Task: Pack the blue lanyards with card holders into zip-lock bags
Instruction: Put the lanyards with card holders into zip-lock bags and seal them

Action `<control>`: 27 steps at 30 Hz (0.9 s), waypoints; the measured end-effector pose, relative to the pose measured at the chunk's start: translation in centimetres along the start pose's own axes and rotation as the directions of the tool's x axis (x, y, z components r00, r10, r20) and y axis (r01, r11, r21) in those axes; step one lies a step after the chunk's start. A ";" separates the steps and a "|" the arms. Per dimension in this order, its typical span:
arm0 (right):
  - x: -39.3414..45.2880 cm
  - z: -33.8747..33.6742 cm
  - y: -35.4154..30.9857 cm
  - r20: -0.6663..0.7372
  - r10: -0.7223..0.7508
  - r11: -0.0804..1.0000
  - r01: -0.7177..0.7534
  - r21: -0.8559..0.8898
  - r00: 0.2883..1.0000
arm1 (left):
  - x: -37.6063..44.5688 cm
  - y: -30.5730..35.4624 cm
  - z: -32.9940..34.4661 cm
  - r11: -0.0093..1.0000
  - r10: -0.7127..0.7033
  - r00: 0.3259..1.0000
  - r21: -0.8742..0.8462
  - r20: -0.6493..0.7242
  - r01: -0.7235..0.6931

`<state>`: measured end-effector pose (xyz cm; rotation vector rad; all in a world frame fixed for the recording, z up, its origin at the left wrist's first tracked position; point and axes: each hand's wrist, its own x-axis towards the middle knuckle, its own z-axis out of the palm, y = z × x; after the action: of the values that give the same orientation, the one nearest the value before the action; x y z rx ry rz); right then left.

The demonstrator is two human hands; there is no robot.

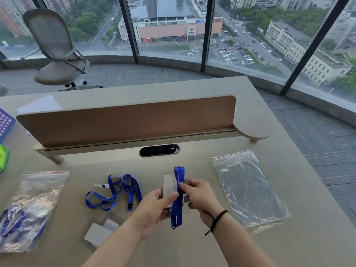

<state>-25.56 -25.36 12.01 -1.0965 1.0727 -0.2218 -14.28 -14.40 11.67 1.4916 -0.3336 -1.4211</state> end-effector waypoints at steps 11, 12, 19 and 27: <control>2.1 -5.7 0.1 -0.057 -0.042 0.999 0.041 -0.013 0.997 | 4.4 0.7 4.9 0.993 -0.116 0.993 0.032 -0.032 0.117; 2.4 -6.4 0.2 -0.060 -0.035 0.999 0.034 -0.014 0.998 | 5.1 0.9 5.4 0.991 -0.121 0.992 0.045 -0.037 0.122; 6.8 -12.6 1.2 -0.133 0.049 0.999 -0.047 0.021 0.990 | 10.7 2.1 7.6 0.976 -0.105 0.985 0.176 -0.138 0.129; 15.7 -20.1 2.3 -0.274 -0.030 0.962 -0.047 -0.270 0.961 | 16.7 2.4 8.5 0.949 -0.009 0.967 0.303 -0.253 0.088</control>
<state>-34.23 -46.25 0.00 -1.3356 1.3883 -0.2279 -16.08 -32.13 5.43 1.9277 -0.3790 -1.2397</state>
